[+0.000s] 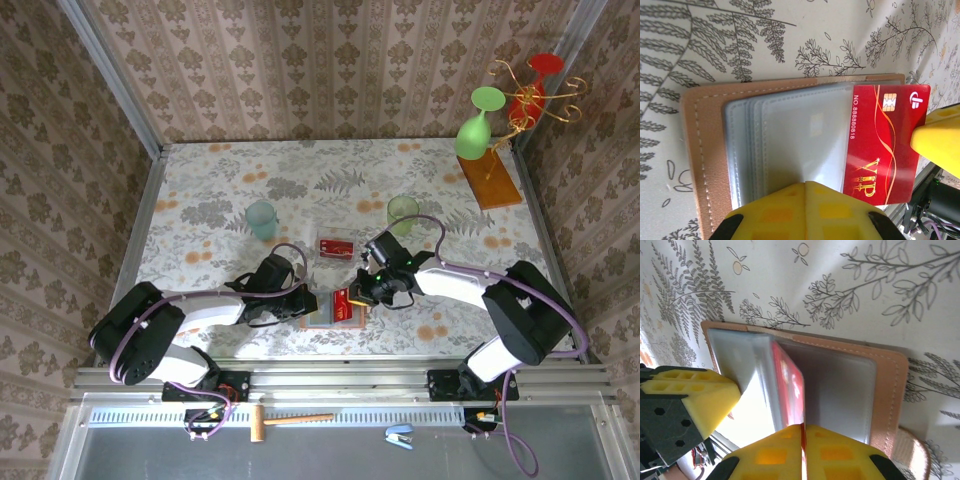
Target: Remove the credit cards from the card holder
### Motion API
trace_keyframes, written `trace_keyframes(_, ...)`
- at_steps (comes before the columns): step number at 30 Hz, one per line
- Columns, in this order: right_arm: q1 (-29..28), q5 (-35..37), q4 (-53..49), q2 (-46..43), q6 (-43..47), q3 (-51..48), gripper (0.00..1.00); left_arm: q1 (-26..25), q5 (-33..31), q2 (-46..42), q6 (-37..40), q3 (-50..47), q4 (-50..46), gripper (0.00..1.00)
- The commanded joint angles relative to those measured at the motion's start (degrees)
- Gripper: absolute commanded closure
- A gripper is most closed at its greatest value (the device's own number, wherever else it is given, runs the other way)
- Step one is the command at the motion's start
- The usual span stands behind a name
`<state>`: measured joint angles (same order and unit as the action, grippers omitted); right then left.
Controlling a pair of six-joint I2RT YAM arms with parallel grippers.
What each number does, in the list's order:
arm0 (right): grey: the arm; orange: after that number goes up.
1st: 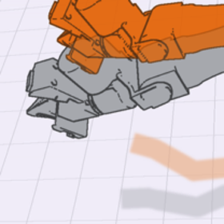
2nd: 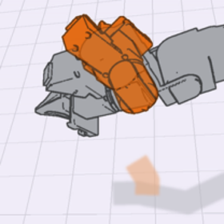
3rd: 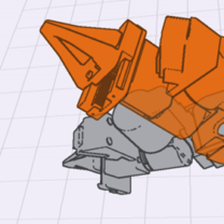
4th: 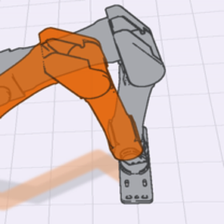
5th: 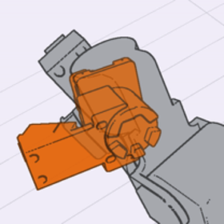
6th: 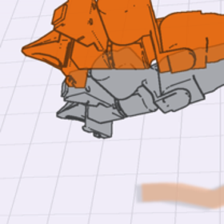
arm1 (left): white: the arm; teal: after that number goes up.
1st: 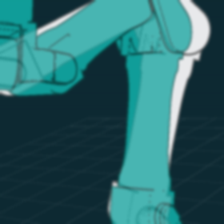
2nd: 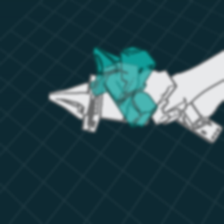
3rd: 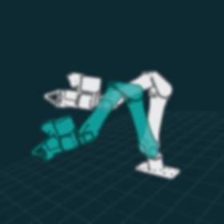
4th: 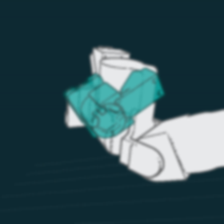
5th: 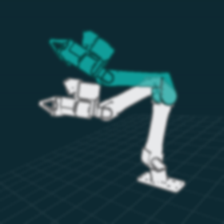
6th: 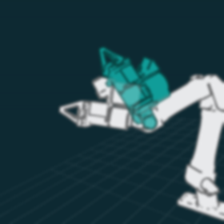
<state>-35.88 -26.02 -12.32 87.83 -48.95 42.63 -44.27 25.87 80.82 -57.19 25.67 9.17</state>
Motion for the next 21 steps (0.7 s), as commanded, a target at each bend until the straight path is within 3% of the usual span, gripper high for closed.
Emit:
trace_keyframes(1, 0.28, 1.77, -3.76, -1.19, 1.66, -0.56, 0.92, -0.30, 0.13, 0.93, 1.03, 1.13, -2.14, 0.92)
trace_keyframes(21, -1.71, -3.43, 1.50, -1.70, -4.05, -1.15, 0.85, -0.33, -0.12, 0.57, 0.87, 0.75, -2.14, 0.92)
